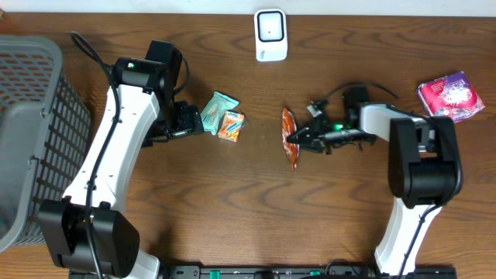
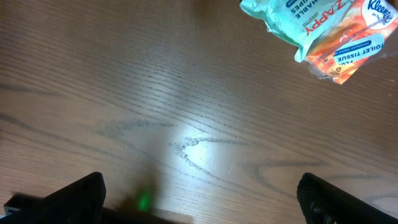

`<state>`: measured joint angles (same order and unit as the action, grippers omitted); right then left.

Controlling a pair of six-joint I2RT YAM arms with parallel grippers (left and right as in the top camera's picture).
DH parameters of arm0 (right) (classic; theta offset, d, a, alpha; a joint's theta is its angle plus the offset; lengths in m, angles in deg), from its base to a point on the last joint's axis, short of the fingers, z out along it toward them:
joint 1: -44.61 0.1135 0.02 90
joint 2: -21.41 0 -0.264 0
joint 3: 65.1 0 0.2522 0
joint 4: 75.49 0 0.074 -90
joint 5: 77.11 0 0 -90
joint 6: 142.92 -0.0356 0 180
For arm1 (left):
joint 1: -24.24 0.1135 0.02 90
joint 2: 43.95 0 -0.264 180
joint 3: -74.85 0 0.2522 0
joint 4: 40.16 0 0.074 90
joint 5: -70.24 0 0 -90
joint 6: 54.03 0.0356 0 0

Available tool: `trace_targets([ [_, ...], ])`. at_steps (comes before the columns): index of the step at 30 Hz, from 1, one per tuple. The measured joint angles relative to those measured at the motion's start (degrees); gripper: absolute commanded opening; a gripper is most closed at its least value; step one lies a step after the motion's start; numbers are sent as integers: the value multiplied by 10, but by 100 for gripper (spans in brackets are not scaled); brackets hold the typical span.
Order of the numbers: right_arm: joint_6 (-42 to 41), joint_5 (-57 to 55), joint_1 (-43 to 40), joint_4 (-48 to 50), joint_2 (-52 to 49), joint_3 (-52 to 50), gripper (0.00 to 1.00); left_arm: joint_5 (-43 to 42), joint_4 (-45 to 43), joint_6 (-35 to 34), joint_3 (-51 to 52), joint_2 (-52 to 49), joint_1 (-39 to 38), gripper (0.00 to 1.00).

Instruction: Scan the item barcode

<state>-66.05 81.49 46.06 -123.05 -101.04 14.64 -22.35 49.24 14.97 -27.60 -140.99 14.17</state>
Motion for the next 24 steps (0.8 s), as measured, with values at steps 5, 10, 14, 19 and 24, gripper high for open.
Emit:
trace_targets([
  [5,-12,-70,-80,-122,2,38,43,0,0,0,0,0,0,98],
  [10,11,-228,-95,-305,44,155,54,0,0,0,0,0,0,98],
  [14,18,-352,-49,-349,120,228,70,0,0,0,0,0,0,98],
  [19,-21,-478,71,-320,196,258,68,0,0,0,0,0,0,98],
  [24,-94,-609,200,-286,185,259,64,0,0,0,0,0,0,98],
])
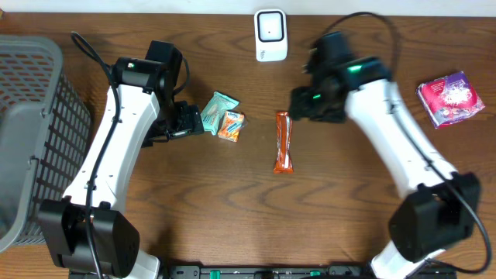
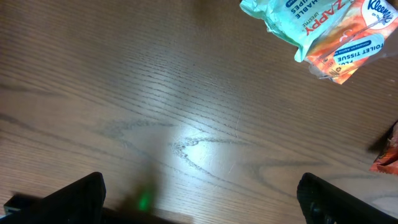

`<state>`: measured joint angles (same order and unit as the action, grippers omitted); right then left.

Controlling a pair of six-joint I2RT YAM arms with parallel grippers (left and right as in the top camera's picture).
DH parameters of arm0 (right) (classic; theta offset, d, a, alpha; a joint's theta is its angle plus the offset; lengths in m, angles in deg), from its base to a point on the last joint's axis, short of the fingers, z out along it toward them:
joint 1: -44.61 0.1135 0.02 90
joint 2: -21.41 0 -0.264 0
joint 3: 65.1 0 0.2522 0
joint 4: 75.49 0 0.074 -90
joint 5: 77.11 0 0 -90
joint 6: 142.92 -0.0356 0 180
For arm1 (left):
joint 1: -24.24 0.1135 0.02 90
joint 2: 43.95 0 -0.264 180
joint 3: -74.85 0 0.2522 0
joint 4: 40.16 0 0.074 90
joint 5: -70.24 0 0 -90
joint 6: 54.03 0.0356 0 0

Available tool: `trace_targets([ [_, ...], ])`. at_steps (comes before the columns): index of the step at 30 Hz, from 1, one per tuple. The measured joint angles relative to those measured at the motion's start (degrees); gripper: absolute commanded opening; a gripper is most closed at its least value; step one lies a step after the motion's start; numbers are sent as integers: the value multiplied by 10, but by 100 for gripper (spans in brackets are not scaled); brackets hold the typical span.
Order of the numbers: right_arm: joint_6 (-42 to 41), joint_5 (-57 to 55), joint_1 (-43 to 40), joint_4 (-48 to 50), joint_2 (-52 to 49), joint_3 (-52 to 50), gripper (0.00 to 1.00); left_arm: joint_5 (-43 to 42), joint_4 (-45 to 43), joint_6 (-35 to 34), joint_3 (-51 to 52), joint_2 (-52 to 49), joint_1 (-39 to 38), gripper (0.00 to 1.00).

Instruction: Scan the item barcode

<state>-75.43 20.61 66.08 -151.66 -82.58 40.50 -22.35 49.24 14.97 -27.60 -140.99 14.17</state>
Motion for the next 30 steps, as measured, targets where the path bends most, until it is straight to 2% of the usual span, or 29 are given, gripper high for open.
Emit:
trace_targets([
  [6,-100,-182,131,14,-56,0,62,0,0,0,0,0,0,98],
  [14,-134,-309,228,33,-161,-1,62,0,0,0,0,0,0,98],
  [20,-139,-372,249,19,-218,-4,59,0,0,0,0,0,0,98],
  [27,-142,-397,238,26,-222,-17,57,0,0,0,0,0,0,98],
  [30,-143,-420,226,43,-216,-40,51,0,0,0,0,0,0,98],
])
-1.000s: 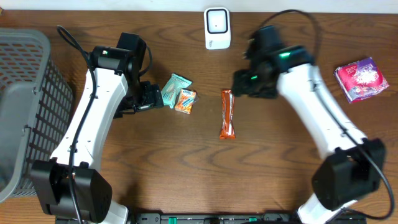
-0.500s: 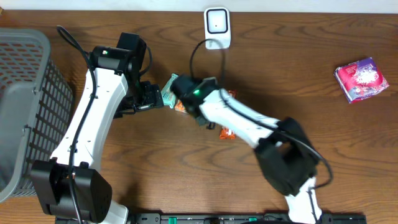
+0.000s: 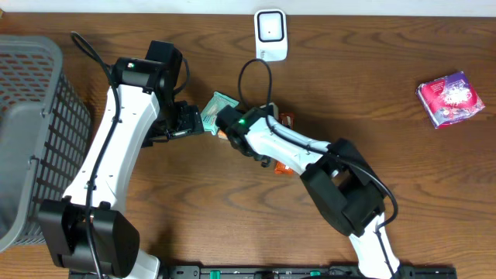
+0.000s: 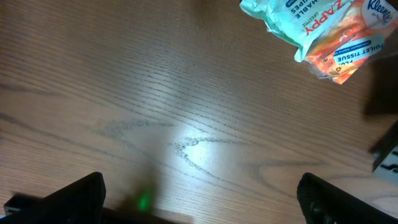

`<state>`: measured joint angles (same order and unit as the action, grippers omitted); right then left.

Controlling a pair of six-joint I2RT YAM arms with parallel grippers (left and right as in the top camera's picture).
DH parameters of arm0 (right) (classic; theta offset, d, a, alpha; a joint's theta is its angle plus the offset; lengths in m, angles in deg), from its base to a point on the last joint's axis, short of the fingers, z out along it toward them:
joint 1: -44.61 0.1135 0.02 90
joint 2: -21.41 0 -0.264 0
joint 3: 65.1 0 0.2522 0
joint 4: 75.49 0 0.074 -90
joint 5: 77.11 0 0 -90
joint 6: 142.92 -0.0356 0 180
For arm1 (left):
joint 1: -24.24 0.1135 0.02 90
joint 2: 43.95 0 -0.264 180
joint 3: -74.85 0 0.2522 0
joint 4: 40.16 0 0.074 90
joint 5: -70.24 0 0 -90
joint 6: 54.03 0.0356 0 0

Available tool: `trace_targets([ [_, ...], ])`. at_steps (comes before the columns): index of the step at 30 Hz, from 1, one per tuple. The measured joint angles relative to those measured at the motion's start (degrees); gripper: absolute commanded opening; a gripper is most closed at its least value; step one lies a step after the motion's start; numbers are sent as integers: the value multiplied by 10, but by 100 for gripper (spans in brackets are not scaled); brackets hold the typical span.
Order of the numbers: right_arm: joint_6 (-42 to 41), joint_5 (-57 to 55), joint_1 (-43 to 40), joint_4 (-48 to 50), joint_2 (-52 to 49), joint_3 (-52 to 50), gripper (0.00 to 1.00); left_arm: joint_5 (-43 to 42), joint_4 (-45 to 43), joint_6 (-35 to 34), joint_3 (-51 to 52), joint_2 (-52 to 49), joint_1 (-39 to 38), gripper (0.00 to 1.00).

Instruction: Scan the item barcode

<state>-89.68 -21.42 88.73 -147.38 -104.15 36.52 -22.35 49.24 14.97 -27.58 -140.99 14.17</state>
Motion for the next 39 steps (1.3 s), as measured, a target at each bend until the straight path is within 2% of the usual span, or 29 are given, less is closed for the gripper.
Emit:
trace_targets([
  [2,-2,-9,-9,10,4,-14,45,0,0,0,0,0,0,98],
  [6,-3,-10,-44,6,7,-32,4,0,0,0,0,0,0,98],
  [7,-6,0,-53,4,7,-35,1,0,0,0,0,0,0,98],
  [13,10,94,-103,-38,7,-7,1,0,0,0,0,0,0,98],
  [16,58,210,-135,-40,7,40,1,0,0,0,0,0,0,98],
  [20,137,423,-182,-40,12,100,1,0,0,0,0,0,0,98],
  [25,238,683,-254,-39,35,117,1,0,0,0,0,0,0,98],
  [29,282,838,-308,9,43,60,1,0,0,0,0,0,0,98],
  [32,298,926,-345,90,43,-40,1,0,0,0,0,0,0,98],
  [36,282,974,-403,191,40,-172,1,0,0,0,0,0,0,98],
  [39,265,960,-457,179,40,-205,1,0,0,0,0,0,0,98],
])
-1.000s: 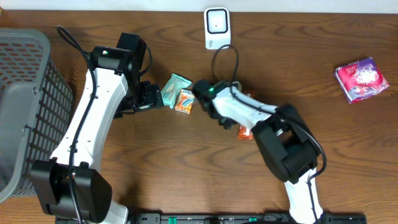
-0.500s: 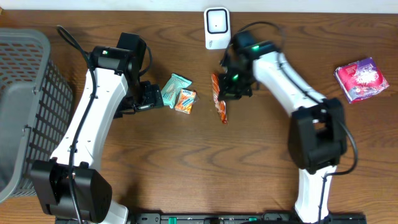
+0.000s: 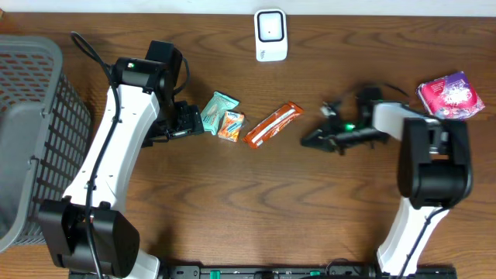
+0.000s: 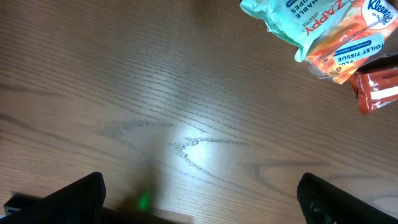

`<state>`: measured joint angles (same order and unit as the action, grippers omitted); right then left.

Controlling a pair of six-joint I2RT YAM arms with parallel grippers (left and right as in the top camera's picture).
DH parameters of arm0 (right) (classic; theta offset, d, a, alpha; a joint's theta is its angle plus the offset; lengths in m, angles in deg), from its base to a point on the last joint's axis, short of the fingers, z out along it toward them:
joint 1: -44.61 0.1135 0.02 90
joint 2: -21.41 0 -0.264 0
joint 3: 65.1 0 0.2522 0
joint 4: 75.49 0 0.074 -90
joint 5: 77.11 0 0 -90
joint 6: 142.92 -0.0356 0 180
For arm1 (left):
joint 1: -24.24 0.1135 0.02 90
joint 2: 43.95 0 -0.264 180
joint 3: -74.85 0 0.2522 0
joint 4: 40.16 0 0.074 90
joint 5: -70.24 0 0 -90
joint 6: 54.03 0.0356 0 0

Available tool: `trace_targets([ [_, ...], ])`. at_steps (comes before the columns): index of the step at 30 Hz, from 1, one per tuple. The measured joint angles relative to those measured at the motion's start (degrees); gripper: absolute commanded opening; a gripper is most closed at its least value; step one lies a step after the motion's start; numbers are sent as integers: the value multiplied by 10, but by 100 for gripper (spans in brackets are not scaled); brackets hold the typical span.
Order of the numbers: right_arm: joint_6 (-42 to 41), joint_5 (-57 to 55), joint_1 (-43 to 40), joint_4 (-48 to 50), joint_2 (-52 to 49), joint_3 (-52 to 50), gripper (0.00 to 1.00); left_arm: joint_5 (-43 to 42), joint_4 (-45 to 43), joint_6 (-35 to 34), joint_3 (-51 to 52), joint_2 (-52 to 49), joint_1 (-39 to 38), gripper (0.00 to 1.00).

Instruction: Scan the item barcode

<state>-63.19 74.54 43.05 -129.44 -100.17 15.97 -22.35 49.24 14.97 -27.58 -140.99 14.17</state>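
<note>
An orange snack bar (image 3: 273, 125) lies slantwise on the table, its left end beside an orange tissue packet (image 3: 231, 124); that end also shows in the left wrist view (image 4: 376, 90). The white scanner (image 3: 270, 35) stands at the far edge. My right gripper (image 3: 312, 139) rests low on the table right of the bar, apart from it; how its jaws stand is unclear. My left gripper (image 3: 186, 122) (image 4: 202, 202) hangs wide open over bare wood, left of a teal packet (image 3: 219, 104) (image 4: 292, 18), holding nothing.
A grey mesh basket (image 3: 31, 132) fills the left edge. A pink packet (image 3: 452, 95) lies at the far right, just beyond my right arm. The orange tissue packet (image 4: 348, 50) touches the teal one.
My right arm was stretched left with its gripper by the two packets; it is now back on the right. The snack bar now lies slantwise against the orange tissue packet.
My right gripper was at the bar in mid-table. Then the bar lay flat and lengthwise while the arm was up near the scanner. Then the arm reached over to the packets. Now the bar lies slantwise farther left and the arm is back right. My left arm stayed still.
</note>
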Motion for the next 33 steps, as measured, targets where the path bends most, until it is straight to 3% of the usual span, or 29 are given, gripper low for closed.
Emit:
trace_targets([
  [4,-2,-14,-55,-41,2,2,4,0,0,0,0,0,0,98],
  [7,0,-27,-62,-71,15,13,15,0,0,0,0,0,0,98],
  [8,0,-35,-58,-78,23,20,25,0,0,0,0,0,0,98],
  [11,-19,-101,-27,-86,69,50,65,0,0,0,0,0,0,98],
  [15,-75,-234,50,-63,133,80,90,0,0,0,0,0,0,98],
  [22,-256,-402,196,-3,132,89,87,0,0,0,0,0,0,98],
  [27,-371,-433,230,61,90,88,85,0,0,0,0,0,0,98],
  [33,-446,-420,247,109,61,88,84,0,0,0,0,0,0,98],
])
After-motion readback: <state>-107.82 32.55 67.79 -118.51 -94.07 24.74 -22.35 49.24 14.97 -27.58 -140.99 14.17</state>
